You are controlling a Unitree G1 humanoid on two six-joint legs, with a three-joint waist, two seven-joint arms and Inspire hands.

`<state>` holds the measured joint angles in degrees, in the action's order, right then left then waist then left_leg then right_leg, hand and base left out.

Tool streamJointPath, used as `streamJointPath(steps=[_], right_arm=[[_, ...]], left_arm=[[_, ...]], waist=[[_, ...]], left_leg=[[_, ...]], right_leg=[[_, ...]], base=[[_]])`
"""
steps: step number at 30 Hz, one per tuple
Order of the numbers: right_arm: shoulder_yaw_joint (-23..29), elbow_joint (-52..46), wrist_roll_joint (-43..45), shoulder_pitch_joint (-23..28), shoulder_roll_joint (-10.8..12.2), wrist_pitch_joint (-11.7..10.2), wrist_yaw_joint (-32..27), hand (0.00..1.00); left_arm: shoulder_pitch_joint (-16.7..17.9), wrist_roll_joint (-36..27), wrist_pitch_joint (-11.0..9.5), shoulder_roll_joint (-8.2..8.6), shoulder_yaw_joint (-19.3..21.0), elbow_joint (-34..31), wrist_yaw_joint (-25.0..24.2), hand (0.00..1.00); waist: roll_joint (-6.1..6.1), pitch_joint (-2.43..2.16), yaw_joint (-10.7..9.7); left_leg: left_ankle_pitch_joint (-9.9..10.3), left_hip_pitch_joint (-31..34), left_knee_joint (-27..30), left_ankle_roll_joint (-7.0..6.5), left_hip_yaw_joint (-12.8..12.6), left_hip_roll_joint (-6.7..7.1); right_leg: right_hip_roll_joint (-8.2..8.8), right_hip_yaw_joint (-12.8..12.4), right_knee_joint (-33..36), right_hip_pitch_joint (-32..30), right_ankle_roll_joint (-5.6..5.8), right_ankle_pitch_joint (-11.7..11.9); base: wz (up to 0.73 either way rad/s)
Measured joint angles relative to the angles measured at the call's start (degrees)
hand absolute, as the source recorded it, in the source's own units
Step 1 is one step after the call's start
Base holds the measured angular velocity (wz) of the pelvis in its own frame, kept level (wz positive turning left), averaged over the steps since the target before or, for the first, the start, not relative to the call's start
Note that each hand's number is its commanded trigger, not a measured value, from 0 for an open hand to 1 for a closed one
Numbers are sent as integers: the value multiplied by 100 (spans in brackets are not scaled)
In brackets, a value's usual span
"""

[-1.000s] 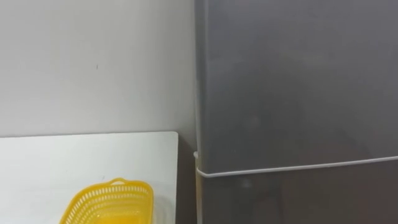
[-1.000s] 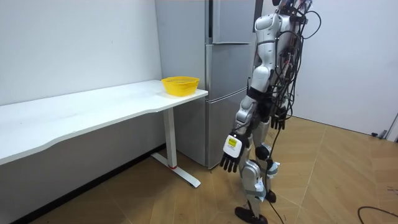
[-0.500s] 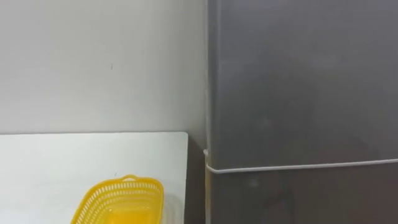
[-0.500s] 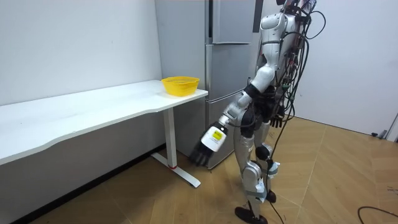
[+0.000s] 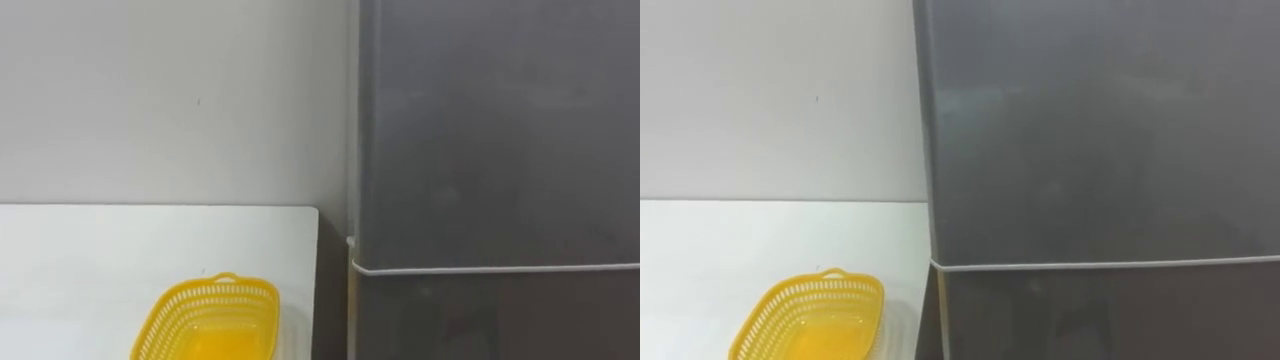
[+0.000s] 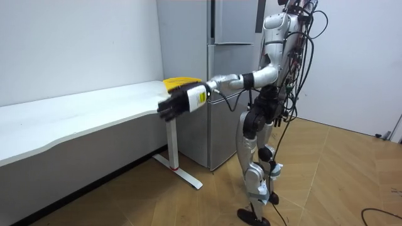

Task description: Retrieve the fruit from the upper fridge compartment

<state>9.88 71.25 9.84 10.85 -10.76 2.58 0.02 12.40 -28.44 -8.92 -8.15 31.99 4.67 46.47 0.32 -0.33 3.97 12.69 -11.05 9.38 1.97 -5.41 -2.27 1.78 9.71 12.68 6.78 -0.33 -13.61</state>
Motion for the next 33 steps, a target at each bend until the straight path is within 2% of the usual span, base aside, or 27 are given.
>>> streamJointPath(steps=[3, 6, 7, 9, 11, 12, 13, 16, 20, 22, 23, 26, 30, 33], right_arm=[[8, 8, -3, 79, 0, -45, 16, 0], [-3, 8, 162, 126, 1, -48, 66, 0], [4, 30, 252, 150, 0, -46, 116, 0], [10, 69, 302, 164, 1, -35, 221, 0], [11, 106, 300, 171, 3, -34, 272, 0], [10, 154, 302, 168, 25, -24, 278, 0], [10, 172, 302, 171, 39, -9, 295, 0], [-11, 188, 306, 198, 52, 18, 455, 0], [-13, 183, 433, 181, 63, 128, 645, 0], [-13, 185, 446, 185, 78, 149, 675, 0], [-13, 180, 512, 130, 80, 200, 699, 0], [-15, 231, 701, 34, 80, 251, 700, 0], [10, 264, 845, 47, 109, 247, 731, 0], [7, 326, 848, 42, 117, 248, 772, 0]], left_arm=[[0, 323, -121, -3, 85, -722, 333, 0], [1, 633, -139, -12, 116, -1347, 357, 0], [-2, 667, -153, -43, 118, -1715, 353, 0], [-51, 685, -269, -220, 98, -2149, 298, 0], [-58, 807, -286, -300, 93, -2315, 206, 0], [-65, 834, -286, -305, 74, -2461, 127, 0], [-67, 826, -287, -305, 44, -2551, 79, 0], [-103, 648, -286, -306, -193, -2855, -301, 0], [-365, 482, -255, -307, -532, -2948, -954, 0], [-450, 285, -219, -314, -781, -3095, -1254, 0], [-502, 186, -185, -346, -924, -3136, -1464, 0], [-710, 46, -2, -473, -1218, -3138, -2057, 0], [-854, -316, 144, -474, -1380, -3248, -2877, 0], [-1074, -395, 209, -474, -1606, -3285, -3369, 0]], waist=[[-4, 1, -8], [-15, 6, 2], [-21, 8, -20], [-19, 19, -93], [-24, 38, -185], [0, 25, -238], [-17, 35, -251], [-13, 39, -305], [-20, 39, -412], [-58, 58, -493], [-49, 49, -551], [-84, 68, -649], [-70, 46, -768], [-79, 76, -842]], left_leg=[[0, -10, 0, 0, 16, 4], [0, -21, -1, 0, 11, 2], [0, -25, 0, 0, 11, 1], [0, -29, 1, 0, 13, 2], [0, -28, 0, 0, 12, 2], [0, -29, 2, 0, 27, 3], [0, -29, 3, 0, 49, 3], [0, 1, 8, 0, 78, 3], [-1, 35, 13, 0, 86, -1], [0, 43, 12, 0, 88, 0], [0, 45, 12, 0, 85, 0], [0, 62, 12, 0, 74, -1], [-2, 134, 14, -1, 64, -4], [-1, 132, 11, -1, 21, -6]], right_leg=[[1, -8, 2, 4, 0, 0], [-6, -25, -4, 7, 0, 0], [-5, -28, -6, 11, 0, 0], [-2, -20, -12, 28, 0, 1], [-1, -25, -15, 41, 0, 1], [-1, -23, -13, 42, 1, 0], [-3, -27, -13, 39, 1, 0], [-2, -13, 5, 8, 0, 0], [-2, -20, 39, -34, -1, 0], [-3, -23, 36, -33, 0, 1], [-4, -27, 39, -34, 0, 1], [-8, -41, 38, -62, -1, 5], [-16, -102, 68, -177, -2, 7], [-24, -121, 102, -187, -4, 8]], base=[[0], [-2], [0], [0], [2], [4], [0], [2], [1], [2], [0], [-2], [-8], [-7]])
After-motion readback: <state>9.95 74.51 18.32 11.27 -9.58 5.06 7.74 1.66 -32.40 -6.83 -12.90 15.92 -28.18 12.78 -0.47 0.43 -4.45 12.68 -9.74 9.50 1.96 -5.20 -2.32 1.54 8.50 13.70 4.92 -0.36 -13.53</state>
